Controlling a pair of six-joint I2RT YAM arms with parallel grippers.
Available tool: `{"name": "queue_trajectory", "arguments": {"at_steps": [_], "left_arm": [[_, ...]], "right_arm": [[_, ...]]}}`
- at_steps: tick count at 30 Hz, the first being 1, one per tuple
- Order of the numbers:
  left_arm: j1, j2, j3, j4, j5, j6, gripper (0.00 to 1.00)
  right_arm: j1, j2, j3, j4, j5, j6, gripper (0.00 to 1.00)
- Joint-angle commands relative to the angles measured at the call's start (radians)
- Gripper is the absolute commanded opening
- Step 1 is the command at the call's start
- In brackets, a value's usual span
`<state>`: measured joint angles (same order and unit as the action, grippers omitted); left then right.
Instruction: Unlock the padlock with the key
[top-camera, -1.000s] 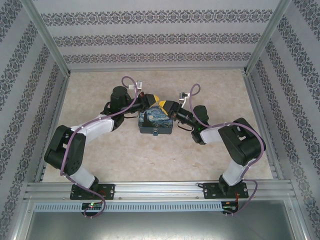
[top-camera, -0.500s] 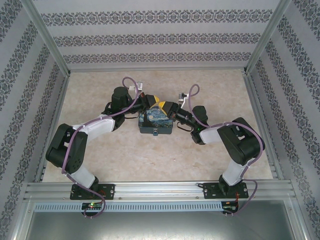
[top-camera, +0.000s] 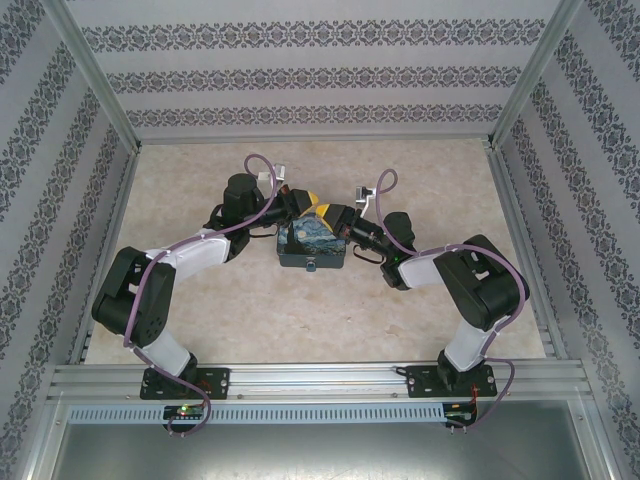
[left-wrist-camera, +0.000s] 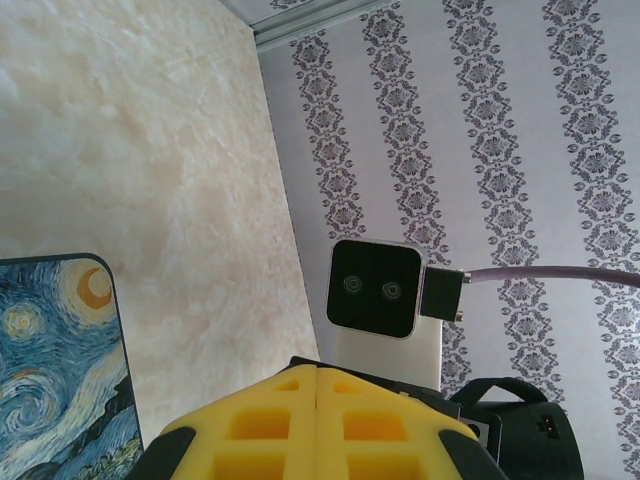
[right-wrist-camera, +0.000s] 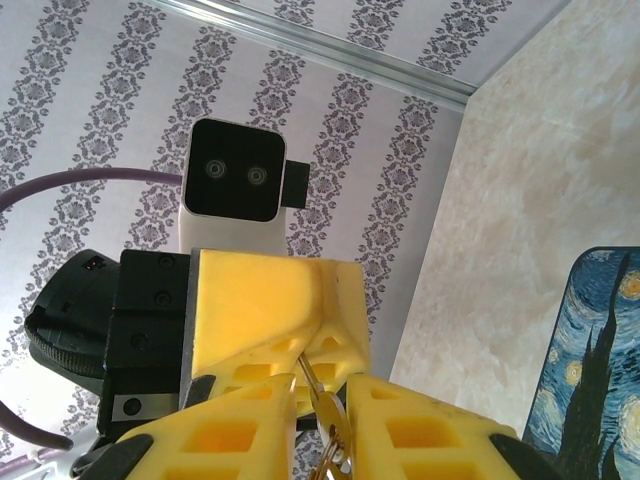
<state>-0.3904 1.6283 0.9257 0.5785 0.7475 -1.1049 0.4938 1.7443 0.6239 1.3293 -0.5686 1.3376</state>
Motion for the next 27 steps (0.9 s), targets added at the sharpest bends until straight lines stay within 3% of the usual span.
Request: {"name": "queue_trajectory", "arguments": {"at_steps": [1,9,15,27], "left_arm": [[0.006,0.01,-0.007,0.066,-0.013,-0.003,0.0],[0.006,0.001,-0.022,0.069,-0.016,0.0,0.0],[0.006,-0.005,-0.035,0.072,-0.023,0.0,0.0],[0.007,-0.006,-0.037,0.075,-0.028,-0.004,0.0]], "right_arm": [[0.002,0.014,-0.004,0.056,0.023,-0.005,0.16],[-0.005,0.015,-0.017,0.056,0.039,-0.001,0.13],[-0.011,0.012,-0.022,0.056,0.047,0.002,0.19],[-0.008,0.022,-0.009,0.056,0.022,0.006,0.21]]}}
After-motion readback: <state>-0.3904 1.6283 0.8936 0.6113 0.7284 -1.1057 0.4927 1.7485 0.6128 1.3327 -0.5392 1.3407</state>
